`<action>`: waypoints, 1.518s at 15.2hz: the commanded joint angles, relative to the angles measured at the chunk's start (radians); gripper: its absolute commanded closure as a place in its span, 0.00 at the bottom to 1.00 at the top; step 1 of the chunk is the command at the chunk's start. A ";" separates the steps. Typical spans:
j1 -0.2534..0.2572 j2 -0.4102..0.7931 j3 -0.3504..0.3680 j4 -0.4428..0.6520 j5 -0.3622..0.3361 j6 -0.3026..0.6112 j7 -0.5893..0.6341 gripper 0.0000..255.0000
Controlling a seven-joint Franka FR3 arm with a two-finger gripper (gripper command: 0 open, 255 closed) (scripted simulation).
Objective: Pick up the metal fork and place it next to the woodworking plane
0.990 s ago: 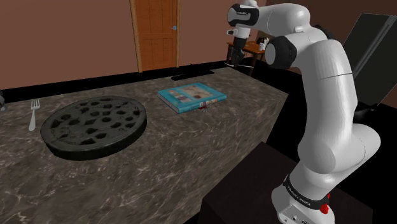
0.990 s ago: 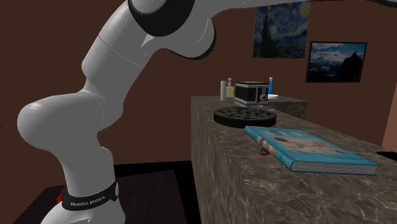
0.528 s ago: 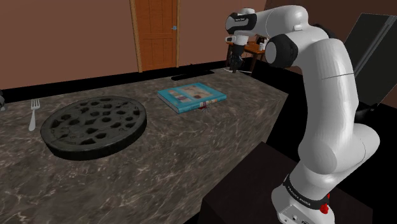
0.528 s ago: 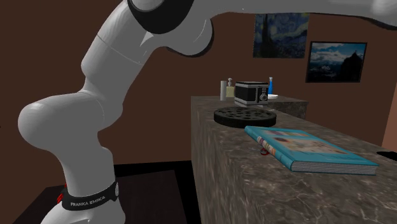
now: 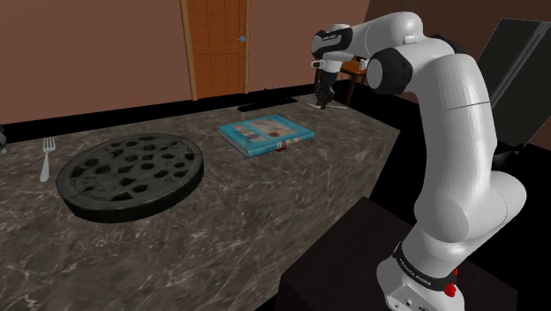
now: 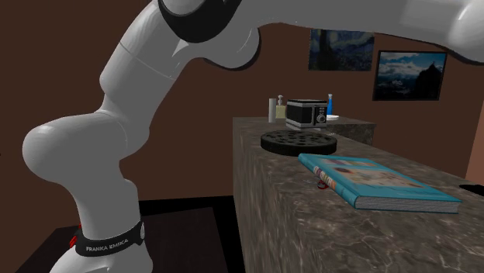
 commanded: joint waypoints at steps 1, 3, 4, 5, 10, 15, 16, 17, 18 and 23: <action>0.004 -0.001 0.001 -0.031 0.001 0.029 -0.003 1.00; 0.005 0.004 0.002 -0.050 0.003 0.053 -0.006 1.00; 0.006 0.006 0.002 -0.059 0.005 0.065 -0.007 1.00; 0.006 0.009 0.003 -0.068 0.006 0.076 -0.009 1.00; 0.008 0.027 0.008 -0.106 0.013 0.132 -0.016 1.00; 0.008 0.031 0.008 -0.111 0.014 0.139 -0.017 1.00; 0.008 0.031 0.008 -0.111 0.014 0.139 -0.017 1.00; 0.008 0.031 0.008 -0.111 0.014 0.139 -0.017 1.00; 0.008 0.031 0.008 -0.111 0.014 0.139 -0.017 1.00; 0.008 0.031 0.008 -0.111 0.014 0.139 -0.017 0.00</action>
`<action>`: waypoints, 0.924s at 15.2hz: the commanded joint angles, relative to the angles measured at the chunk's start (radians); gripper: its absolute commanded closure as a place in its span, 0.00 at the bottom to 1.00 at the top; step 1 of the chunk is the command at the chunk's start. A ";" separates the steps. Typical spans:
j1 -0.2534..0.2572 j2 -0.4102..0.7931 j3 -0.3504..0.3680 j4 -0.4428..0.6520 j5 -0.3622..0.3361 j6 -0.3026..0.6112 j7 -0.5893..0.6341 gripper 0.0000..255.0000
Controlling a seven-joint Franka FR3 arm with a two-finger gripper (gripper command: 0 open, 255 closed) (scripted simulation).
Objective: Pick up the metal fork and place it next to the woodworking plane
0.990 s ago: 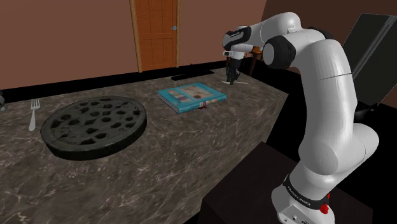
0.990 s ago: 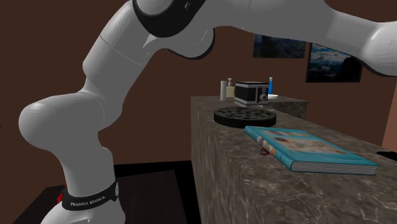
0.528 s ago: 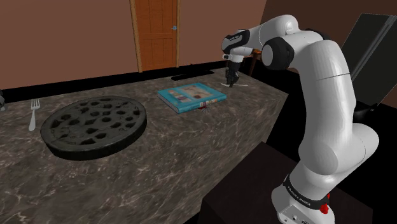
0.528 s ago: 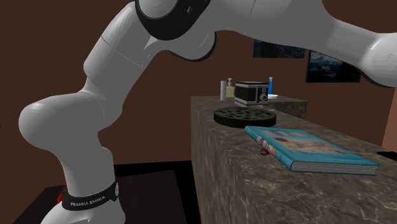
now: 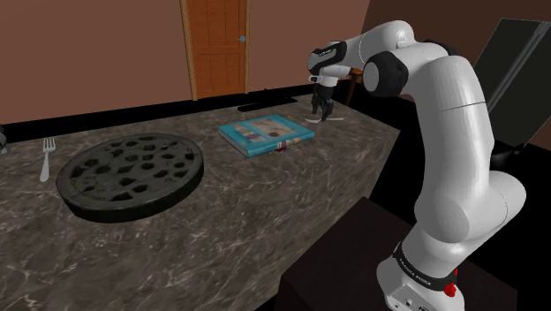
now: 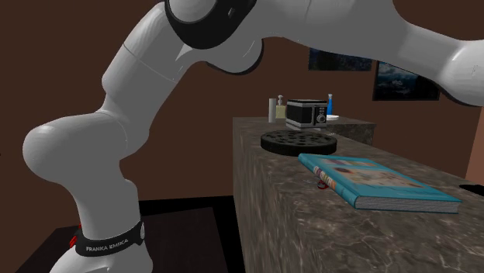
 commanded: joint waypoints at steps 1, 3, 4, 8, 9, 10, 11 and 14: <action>0.000 0.000 0.000 0.000 0.000 0.000 0.000 0.00; -0.002 -0.009 -0.002 0.020 -0.004 -0.028 0.003 0.00; -0.004 -0.016 -0.004 0.041 -0.007 -0.056 0.006 0.00; -0.009 -0.026 -0.007 0.087 -0.012 -0.110 0.011 0.00; -0.009 -0.025 -0.007 0.087 -0.011 -0.110 0.011 0.00; -0.009 -0.025 -0.007 0.087 -0.011 -0.110 0.011 0.00; -0.009 -0.025 -0.007 0.087 -0.011 -0.110 0.011 0.00; -0.009 -0.025 -0.007 0.087 -0.011 -0.110 0.011 0.00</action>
